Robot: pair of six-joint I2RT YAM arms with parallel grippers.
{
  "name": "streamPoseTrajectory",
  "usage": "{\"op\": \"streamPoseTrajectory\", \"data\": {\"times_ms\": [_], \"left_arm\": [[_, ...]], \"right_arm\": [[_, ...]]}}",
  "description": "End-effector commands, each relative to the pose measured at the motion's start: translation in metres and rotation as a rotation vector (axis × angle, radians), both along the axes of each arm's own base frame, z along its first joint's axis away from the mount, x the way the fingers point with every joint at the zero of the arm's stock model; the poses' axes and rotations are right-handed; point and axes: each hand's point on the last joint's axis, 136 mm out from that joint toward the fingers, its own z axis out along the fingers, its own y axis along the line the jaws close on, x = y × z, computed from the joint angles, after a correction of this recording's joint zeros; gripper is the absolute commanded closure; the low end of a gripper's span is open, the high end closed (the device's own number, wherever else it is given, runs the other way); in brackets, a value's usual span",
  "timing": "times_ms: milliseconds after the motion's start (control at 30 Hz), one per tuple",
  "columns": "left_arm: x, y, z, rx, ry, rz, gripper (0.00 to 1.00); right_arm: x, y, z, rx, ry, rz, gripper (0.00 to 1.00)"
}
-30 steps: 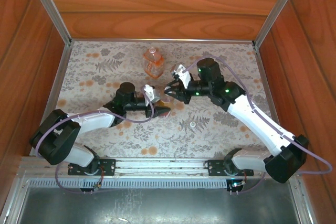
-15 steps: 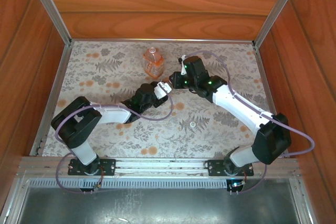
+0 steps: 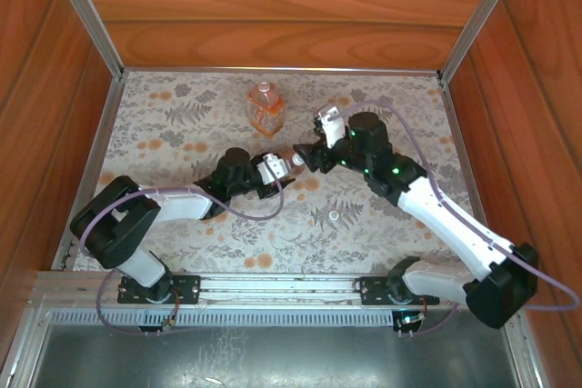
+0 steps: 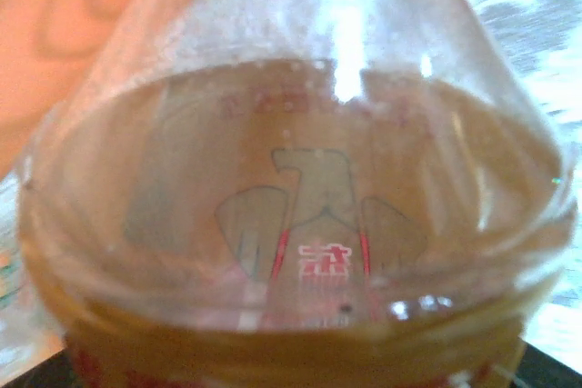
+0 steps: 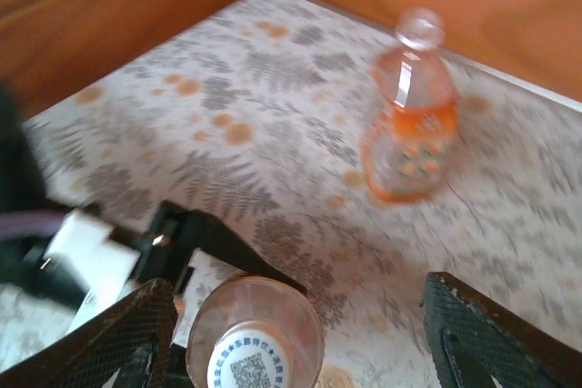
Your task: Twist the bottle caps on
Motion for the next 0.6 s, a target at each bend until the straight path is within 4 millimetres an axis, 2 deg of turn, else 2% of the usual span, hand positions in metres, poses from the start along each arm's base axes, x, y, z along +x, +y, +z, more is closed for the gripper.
{"op": "streamPoseTrajectory", "data": {"times_ms": [0, 100, 200, 300, 433, 567], "left_arm": [[-0.059, -0.014, 0.031, -0.13, 0.056, -0.331, 0.54], [-0.079, -0.013, 0.041, -0.16, 0.085, -0.434, 0.54], [-0.096, -0.012, 0.045, -0.17, 0.122, -0.527, 0.54], [-0.105, -0.012, 0.048, -0.179, 0.146, -0.58, 0.54], [-0.108, -0.012, 0.048, -0.179, 0.152, -0.594, 0.54], [-0.107, -0.011, 0.049, -0.179, 0.15, -0.588, 0.54]], "right_arm": [[-0.047, 0.011, 0.01, -0.03, -0.2, 0.339, 0.23], [-0.085, 0.01, 0.011, -0.029, -0.216, 0.523, 0.23], [-0.108, 0.011, 0.011, -0.013, -0.169, 0.64, 0.28], [-0.117, 0.012, 0.011, -0.004, -0.124, 0.697, 0.36], [-0.119, 0.015, 0.01, 0.005, -0.093, 0.725, 0.48], [-0.118, 0.016, 0.005, -0.015, -0.066, 0.738, 0.5]]}}
